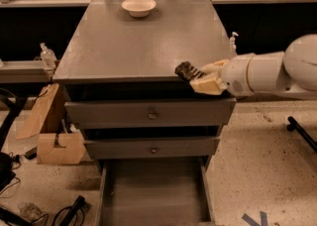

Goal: Place rxbar chocolate into bottom drawer

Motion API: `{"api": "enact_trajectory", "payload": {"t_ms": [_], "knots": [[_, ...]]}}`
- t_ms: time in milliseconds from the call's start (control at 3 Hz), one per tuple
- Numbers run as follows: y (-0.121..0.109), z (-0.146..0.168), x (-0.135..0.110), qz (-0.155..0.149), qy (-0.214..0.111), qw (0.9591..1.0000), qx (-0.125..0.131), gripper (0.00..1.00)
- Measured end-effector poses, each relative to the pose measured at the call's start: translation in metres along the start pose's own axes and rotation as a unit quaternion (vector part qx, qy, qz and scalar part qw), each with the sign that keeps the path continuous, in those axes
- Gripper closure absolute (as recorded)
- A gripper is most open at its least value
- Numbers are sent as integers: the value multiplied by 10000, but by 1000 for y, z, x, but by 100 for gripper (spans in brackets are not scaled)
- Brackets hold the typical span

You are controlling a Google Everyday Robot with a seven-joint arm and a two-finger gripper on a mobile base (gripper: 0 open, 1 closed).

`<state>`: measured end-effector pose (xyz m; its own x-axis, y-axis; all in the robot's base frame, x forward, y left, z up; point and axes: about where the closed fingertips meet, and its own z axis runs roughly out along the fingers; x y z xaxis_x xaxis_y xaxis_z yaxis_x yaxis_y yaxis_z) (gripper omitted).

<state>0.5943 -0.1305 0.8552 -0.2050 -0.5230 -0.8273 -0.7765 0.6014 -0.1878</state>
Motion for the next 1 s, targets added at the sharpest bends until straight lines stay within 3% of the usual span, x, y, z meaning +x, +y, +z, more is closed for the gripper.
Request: {"api": "enact_trajectory", "payload": {"t_ms": [333, 667, 1000], "knots": [[17, -22, 68, 442, -172, 9986, -226, 100], [19, -19, 64, 415, -164, 9987, -249, 100], [24, 2, 84, 464, -29, 9982, -382, 100]]}}
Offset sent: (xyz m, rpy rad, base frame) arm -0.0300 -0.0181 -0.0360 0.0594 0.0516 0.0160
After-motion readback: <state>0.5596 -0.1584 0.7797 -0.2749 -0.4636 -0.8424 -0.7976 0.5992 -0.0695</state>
